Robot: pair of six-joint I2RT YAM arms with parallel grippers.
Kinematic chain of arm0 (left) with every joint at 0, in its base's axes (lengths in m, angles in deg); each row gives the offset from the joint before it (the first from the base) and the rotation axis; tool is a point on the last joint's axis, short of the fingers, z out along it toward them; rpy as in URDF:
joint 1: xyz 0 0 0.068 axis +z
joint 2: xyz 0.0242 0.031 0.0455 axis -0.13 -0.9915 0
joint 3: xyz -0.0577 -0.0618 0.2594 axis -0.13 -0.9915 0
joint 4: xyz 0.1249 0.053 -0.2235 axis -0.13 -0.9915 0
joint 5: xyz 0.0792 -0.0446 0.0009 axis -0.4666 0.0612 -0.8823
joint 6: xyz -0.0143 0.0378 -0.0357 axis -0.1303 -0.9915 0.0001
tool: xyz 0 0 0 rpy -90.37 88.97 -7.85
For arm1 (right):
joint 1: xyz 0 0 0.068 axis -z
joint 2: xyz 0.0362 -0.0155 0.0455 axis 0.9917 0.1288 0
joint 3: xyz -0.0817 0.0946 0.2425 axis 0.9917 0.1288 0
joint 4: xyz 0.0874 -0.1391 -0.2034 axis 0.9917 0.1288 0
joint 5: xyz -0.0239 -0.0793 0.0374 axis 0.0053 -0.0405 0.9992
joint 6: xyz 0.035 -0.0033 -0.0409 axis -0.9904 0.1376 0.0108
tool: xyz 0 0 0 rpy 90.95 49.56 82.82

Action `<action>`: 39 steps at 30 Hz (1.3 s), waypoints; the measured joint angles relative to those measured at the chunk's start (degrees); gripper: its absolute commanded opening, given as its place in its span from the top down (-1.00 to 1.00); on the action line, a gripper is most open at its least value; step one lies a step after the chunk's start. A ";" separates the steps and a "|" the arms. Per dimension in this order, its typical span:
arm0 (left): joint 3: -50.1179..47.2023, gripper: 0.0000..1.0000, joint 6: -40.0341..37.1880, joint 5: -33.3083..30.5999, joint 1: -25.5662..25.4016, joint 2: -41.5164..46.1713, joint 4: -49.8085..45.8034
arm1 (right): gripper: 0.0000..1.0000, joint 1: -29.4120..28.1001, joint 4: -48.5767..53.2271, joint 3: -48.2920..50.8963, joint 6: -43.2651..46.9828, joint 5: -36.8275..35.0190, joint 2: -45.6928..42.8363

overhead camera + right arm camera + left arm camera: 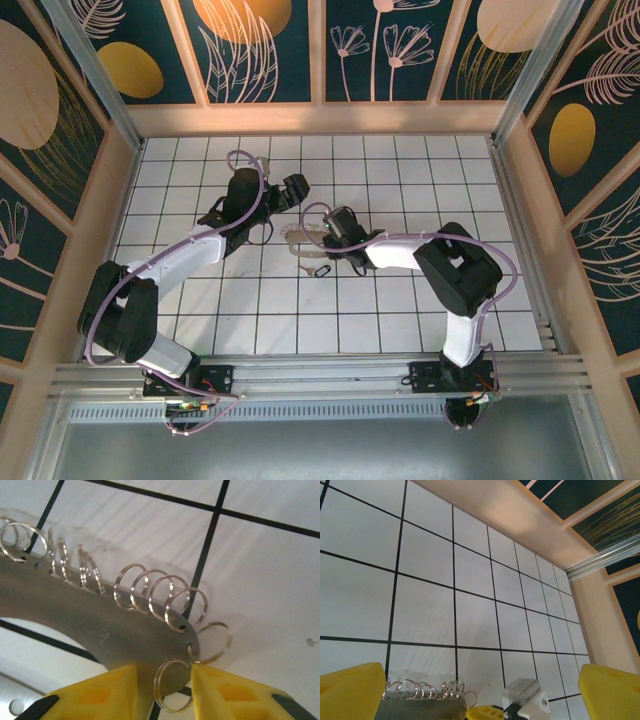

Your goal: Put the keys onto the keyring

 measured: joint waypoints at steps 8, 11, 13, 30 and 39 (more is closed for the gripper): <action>0.00 -0.97 0.00 0.00 0.00 0.00 0.15 | 0.74 0.02 0.33 -0.63 0.20 -2.25 0.52; 0.00 -0.97 0.00 0.00 0.00 0.00 0.15 | 0.89 0.00 0.33 -0.74 0.55 -3.08 0.52; 0.00 -0.97 0.00 0.00 0.00 0.00 0.17 | 1.00 0.02 0.35 -0.98 0.68 -3.23 0.52; 0.09 -0.97 -0.76 -1.40 0.00 0.00 -0.02 | 1.00 6.54 -0.24 -1.07 5.51 15.19 -8.70; 0.46 -0.97 -3.04 -1.68 0.76 -0.28 -0.22 | 1.00 16.44 -9.11 2.10 5.22 37.79 -15.32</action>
